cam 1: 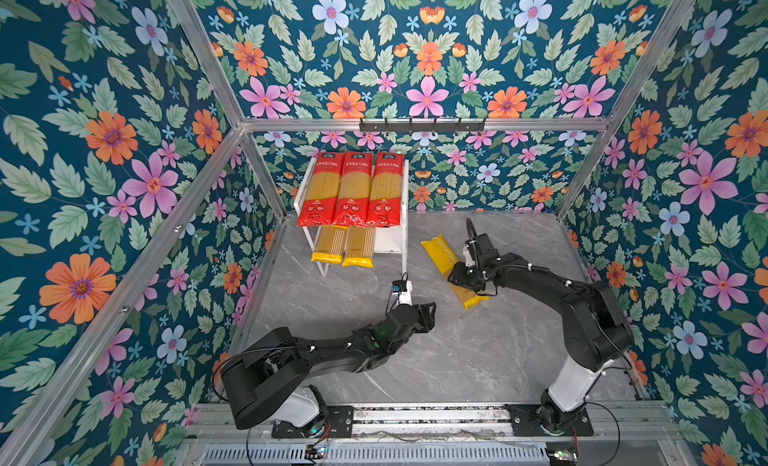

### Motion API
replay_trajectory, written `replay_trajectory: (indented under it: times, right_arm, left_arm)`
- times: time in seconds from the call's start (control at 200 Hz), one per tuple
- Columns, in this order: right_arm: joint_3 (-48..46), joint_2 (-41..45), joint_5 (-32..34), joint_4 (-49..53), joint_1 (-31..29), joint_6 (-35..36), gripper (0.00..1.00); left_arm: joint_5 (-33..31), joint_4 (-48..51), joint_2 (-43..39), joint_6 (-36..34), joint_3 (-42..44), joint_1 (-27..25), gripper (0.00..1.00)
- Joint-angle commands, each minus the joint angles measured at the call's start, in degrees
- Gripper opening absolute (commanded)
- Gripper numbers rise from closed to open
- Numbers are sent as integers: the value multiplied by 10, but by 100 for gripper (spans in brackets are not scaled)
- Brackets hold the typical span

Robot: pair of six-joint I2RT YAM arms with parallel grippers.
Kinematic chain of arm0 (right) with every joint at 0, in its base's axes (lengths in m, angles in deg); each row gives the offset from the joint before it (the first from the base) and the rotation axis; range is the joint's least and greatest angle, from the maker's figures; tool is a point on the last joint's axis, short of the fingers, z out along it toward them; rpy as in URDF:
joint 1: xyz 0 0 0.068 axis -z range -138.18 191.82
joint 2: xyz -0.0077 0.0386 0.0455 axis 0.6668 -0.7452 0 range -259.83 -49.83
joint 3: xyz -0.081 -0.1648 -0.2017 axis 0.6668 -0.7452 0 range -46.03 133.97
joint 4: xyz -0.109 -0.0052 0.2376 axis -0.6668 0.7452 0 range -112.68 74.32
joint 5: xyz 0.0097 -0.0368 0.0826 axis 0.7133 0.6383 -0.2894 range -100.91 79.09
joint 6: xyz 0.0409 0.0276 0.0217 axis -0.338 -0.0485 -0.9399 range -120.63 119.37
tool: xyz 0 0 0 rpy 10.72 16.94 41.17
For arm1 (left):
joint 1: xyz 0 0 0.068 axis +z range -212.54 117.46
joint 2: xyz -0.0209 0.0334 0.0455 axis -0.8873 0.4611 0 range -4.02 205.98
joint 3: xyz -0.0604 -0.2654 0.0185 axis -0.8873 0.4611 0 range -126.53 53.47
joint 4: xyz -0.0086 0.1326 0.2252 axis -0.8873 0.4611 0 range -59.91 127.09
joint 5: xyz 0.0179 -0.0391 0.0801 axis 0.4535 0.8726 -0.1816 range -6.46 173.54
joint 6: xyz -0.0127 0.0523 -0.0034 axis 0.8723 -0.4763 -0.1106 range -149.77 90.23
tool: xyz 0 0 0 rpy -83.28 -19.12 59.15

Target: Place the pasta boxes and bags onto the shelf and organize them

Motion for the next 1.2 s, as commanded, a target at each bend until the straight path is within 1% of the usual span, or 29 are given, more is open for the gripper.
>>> replay_trajectory:
  times: [0.0, 0.085, 0.23, 0.335, 0.415, 0.455, 0.6, 0.735, 0.78, 0.8, 0.905, 0.97, 1.02, 1.075, 1.125, 1.195]
  right_arm:
    - [4, -9, 2, 53, 41, 70, 53]
    - [30, -48, 8, 86, 67, 101, 55]
    - [62, -103, -14, 90, 74, 107, 56]
    - [59, -125, -19, 84, 74, 100, 52]
    - [29, -122, -34, 69, 70, 91, 48]
    - [11, -113, -30, 64, 65, 86, 45]
    - [-64, -55, 4, 57, 30, 71, 36]
    - [-149, 15, 23, 50, -15, 36, 33]
    - [-185, 33, 24, 45, -35, 11, 33]
    - [-201, 61, 27, 42, -46, -3, 33]
    - [-286, 135, 36, 29, -119, -74, 34]
    - [-320, 185, 18, 26, -148, -103, 36]
    - [-336, 230, 4, 32, -148, -120, 39]
    - [-345, 282, -2, 38, -128, -118, 43]
    - [-349, 321, -25, 34, -87, -105, 48]
    - [-358, 343, -69, 9, -16, -87, 51]
  left_arm:
    - [23, -34, 24, 5, -12, -1, 62]
    - [34, -56, 45, 19, -16, -2, 62]
    - [42, -75, 67, 38, -14, -3, 62]
    - [37, -79, 66, 43, -2, -3, 62]
    - [26, -79, 59, 43, 9, -3, 62]
    - [19, -77, 55, 40, 13, -2, 63]
    - [13, -66, 54, 25, 9, 6, 63]
    - [20, -64, 66, 18, -5, 7, 64]
    - [20, -64, 69, 18, -7, 8, 63]
    - [20, -65, 70, 18, -8, 8, 64]
    - [20, -65, 72, 17, -4, 8, 64]
    - [20, -65, 73, 19, -2, 8, 63]
    - [25, -65, 76, 19, -2, 8, 63]
    - [34, -66, 82, 21, -6, 8, 63]
    - [45, -67, 92, 22, -15, 8, 63]
    - [65, -69, 112, 24, -29, 6, 63]
